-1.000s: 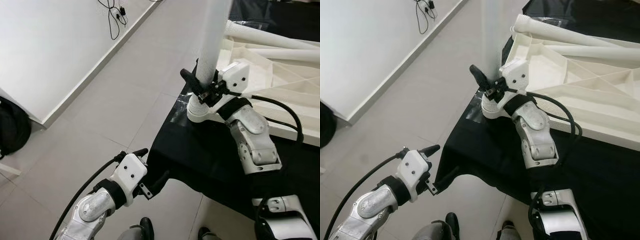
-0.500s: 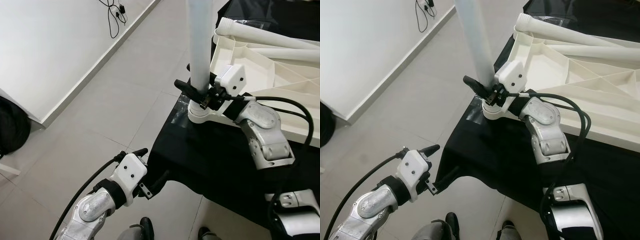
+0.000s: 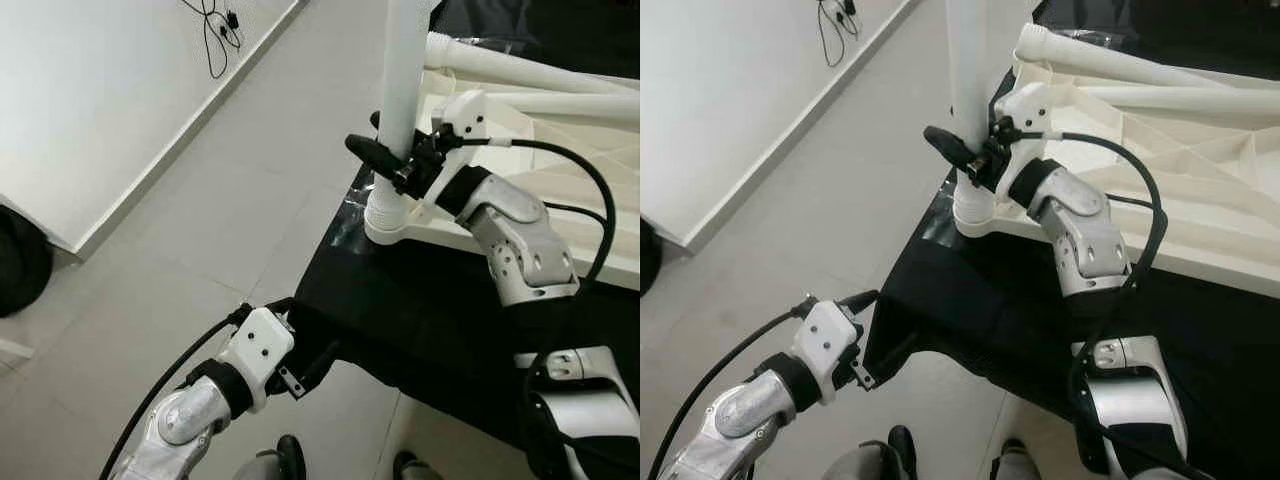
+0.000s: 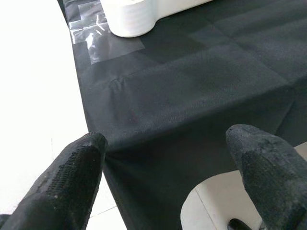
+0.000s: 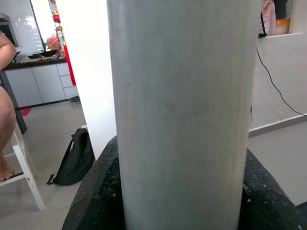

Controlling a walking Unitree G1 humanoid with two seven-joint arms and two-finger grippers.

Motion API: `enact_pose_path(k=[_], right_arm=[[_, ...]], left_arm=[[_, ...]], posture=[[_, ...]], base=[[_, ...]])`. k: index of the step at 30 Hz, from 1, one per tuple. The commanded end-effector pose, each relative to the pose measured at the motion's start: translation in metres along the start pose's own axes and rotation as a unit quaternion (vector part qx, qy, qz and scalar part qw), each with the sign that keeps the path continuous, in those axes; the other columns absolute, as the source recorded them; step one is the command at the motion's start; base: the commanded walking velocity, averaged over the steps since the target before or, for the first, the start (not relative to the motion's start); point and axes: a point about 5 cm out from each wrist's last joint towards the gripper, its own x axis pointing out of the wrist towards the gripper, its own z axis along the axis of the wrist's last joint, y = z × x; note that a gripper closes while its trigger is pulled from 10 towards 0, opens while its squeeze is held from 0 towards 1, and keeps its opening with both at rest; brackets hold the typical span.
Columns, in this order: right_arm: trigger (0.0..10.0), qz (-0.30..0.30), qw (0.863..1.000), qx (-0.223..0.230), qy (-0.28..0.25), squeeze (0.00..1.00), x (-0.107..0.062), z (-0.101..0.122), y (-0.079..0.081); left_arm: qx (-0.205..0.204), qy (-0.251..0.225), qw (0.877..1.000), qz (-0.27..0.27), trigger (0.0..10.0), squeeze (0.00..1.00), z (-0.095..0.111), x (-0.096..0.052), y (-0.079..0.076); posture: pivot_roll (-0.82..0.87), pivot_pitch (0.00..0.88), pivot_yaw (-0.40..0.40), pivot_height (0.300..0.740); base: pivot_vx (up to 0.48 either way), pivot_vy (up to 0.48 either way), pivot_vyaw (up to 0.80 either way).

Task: Building children table

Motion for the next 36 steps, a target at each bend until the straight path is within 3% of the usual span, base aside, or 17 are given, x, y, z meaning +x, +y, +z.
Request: enact_pose_path(k=[1,6,11,16,19,24,26,30,33,36], right_arm=[[10.0,0.02,0.999,0.04,0.02,0.0,-0.004,-0.021,0.008],[10.0,0.067,0.996,0.056,-0.007,0.0,-0.007,-0.018,0.013],[10.0,0.144,0.989,0.026,0.0,0.0,-0.004,-0.02,0.018],[10.0,0.168,0.986,0.009,-0.001,0.0,0.007,-0.015,0.016],[10.0,0.165,0.985,0.018,-0.039,0.0,0.018,0.01,0.001],[10.0,0.182,0.975,0.065,-0.106,0.0,0.018,0.043,-0.014],[10.0,0.197,0.972,0.062,-0.113,0.0,0.017,0.049,-0.016],[10.0,0.206,0.971,0.058,-0.11,0.0,0.017,0.05,-0.016],[10.0,0.277,0.955,0.051,-0.091,0.0,0.013,0.044,-0.009],[10.0,0.303,0.948,0.049,-0.083,0.0,0.013,0.04,-0.006]], left_arm=[[0.0,0.012,1.0,-0.002,10.0,0.0,-0.003,-0.003,-0.003],[0.0,0.012,1.0,-0.002,10.0,0.0,-0.003,-0.003,-0.002],[0.002,0.013,1.0,-0.003,10.0,0.0,-0.003,-0.004,-0.001],[0.002,0.013,1.0,-0.004,10.0,0.0,-0.002,-0.005,-0.002],[0.0,0.014,1.0,-0.003,10.0,0.0,0.0,-0.009,-0.004],[-0.005,0.017,1.0,0.001,10.0,0.0,0.001,-0.014,-0.007],[-0.007,0.017,1.0,-0.001,10.0,0.0,0.002,-0.017,-0.01],[-0.008,0.017,1.0,-0.002,10.0,0.0,0.003,-0.018,-0.011],[0.001,0.015,1.0,-0.01,10.0,0.0,0.009,-0.025,-0.014],[0.018,0.014,1.0,-0.009,10.0,0.0,0.013,-0.028,-0.012]], posture=[[-0.01,0.315,0.083,0.74],[-0.01,0.316,0.084,0.74],[0.01,0.326,0.092,0.74],[0.01,0.331,0.091,0.74],[0.03,0.344,0.084,0.74],[0.04,0.356,0.078,0.74],[0.05,0.37,0.071,0.74],[0.05,0.372,0.07,0.74],[0.07,0.398,0.065,0.74],[0.08,0.406,0.067,0.74]], base=[[0.0,0.0,0.0],[0.0,0.0,0.0],[0.0,0.0,0.0],[0.0,0.0,0.0],[0.0,0.0,0.0],[0.0,0.0,0.0],[0.0,0.0,0.0],[0.0,0.0,0.0],[0.0,0.0,0.0],[0.0,0.0,0.0]])
